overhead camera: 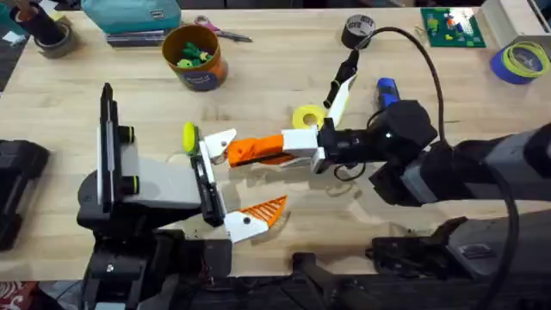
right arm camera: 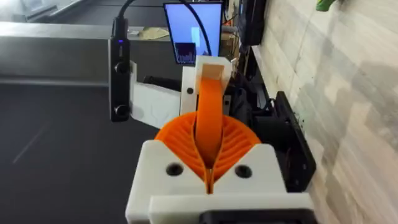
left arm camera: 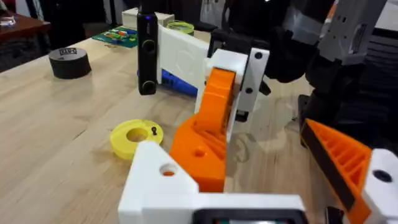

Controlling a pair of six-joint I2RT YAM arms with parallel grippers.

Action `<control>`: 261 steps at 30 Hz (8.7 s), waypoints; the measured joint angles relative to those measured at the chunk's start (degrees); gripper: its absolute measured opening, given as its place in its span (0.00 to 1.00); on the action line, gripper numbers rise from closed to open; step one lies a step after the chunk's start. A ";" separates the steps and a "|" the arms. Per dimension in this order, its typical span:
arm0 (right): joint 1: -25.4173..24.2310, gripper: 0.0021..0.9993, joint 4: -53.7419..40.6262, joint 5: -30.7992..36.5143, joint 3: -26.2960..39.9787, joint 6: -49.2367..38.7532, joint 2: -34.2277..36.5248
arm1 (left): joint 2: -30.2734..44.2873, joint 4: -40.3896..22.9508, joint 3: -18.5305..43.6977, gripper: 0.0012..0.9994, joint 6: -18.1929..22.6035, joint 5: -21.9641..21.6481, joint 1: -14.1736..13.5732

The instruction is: Pick up the gripper from the table and insert it into the empty holder that is missing its gripper. Then pick up a screw, insert it into the mounting hole, and use the screwdriver to tighten it. Finally, clean up the table by picking up the vegetable and placing it into the bucket.

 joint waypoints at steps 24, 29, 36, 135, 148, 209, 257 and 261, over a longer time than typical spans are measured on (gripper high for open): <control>0.76 0.01 0.00 0.46 0.00 -0.04 0.00 | 0.00 0.00 0.00 0.99 0.02 0.00 0.00; 0.91 0.01 -0.02 0.70 0.00 -0.24 0.00 | -0.01 0.00 0.00 0.99 0.01 0.00 0.00; 0.92 0.01 -0.02 0.89 0.00 -0.25 -0.01 | -0.02 0.00 0.00 0.99 0.01 0.00 0.00; 0.74 0.02 -0.39 -6.19 12.13 -2.99 10.38 | -0.02 0.24 0.00 0.99 0.81 -1.53 0.33; 1.11 0.99 -0.33 -6.41 12.74 -3.69 10.38 | -0.01 0.04 0.00 0.99 0.59 -0.22 0.00; -24.72 1.00 -154.74 43.49 55.91 -91.69 -34.35 | -0.02 -0.06 0.00 0.99 0.42 0.00 0.00; -9.00 1.00 -137.84 47.03 46.07 -89.92 -12.02 | -0.02 -0.05 0.00 0.99 0.40 0.00 0.00; -8.36 1.00 -137.44 47.85 46.07 -89.05 -9.35 | 0.00 -0.04 0.00 0.99 0.39 0.00 0.00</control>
